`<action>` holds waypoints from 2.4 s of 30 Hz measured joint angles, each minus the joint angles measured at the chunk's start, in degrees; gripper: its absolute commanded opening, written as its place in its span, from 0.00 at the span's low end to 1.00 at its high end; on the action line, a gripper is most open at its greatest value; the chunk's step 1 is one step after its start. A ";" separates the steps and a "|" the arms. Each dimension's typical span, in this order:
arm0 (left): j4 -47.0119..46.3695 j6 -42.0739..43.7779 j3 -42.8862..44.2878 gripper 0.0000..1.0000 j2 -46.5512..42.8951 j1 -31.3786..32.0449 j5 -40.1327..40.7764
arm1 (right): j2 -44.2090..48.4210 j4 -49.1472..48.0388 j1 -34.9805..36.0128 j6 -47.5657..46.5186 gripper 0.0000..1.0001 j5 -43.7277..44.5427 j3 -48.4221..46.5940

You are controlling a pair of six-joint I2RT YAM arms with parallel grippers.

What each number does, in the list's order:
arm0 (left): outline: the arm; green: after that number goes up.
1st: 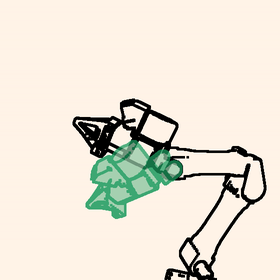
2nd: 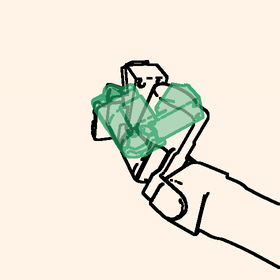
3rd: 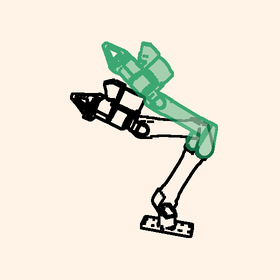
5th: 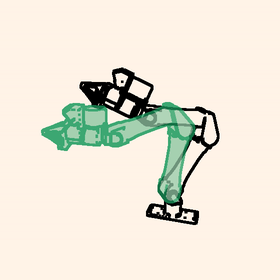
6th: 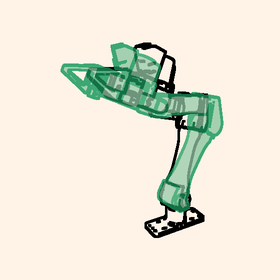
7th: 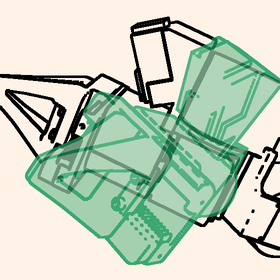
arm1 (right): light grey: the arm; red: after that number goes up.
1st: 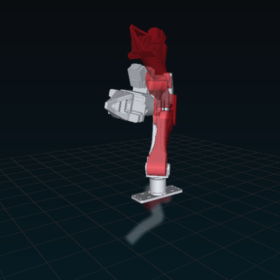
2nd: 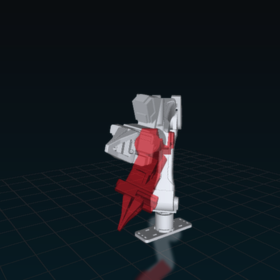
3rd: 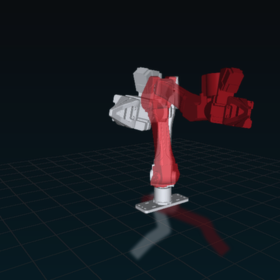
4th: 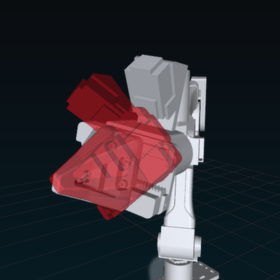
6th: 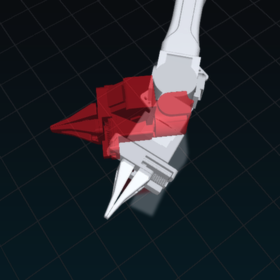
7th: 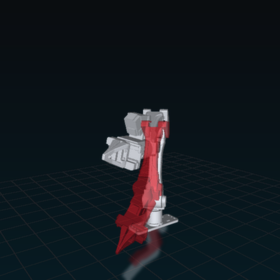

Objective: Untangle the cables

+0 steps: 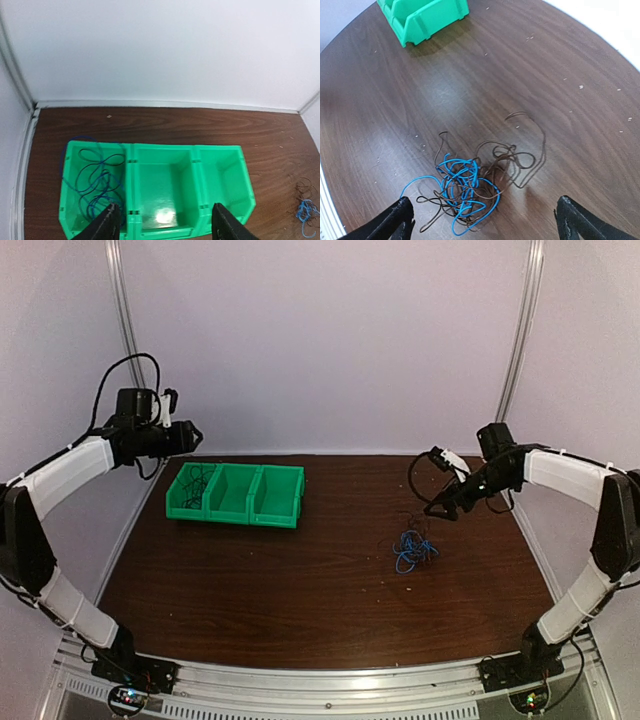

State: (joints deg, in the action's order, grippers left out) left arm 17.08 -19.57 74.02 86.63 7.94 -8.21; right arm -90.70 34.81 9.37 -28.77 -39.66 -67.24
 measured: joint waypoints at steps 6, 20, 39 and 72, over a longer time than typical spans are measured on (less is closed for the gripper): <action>-8.90 2.84 -5.25 0.57 -6.97 12.66 -8.63 | 2.05 -1.66 -1.36 1.22 0.76 4.39 0.00; -22.86 7.30 -3.63 0.59 22.01 35.17 -17.77 | -7.69 3.45 1.84 -1.42 0.67 1.36 -2.69; -25.99 19.89 27.74 0.54 55.54 38.66 -21.09 | -6.21 4.48 2.49 -1.46 0.72 -1.25 0.35; -33.77 18.10 15.47 0.51 50.16 42.66 -18.64 | -6.19 2.99 2.51 -1.18 0.72 -2.49 1.88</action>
State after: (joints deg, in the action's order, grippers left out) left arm -16.69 -1.48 89.49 136.79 50.61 -26.85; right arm -96.88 37.80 11.88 -29.95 -42.15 -65.36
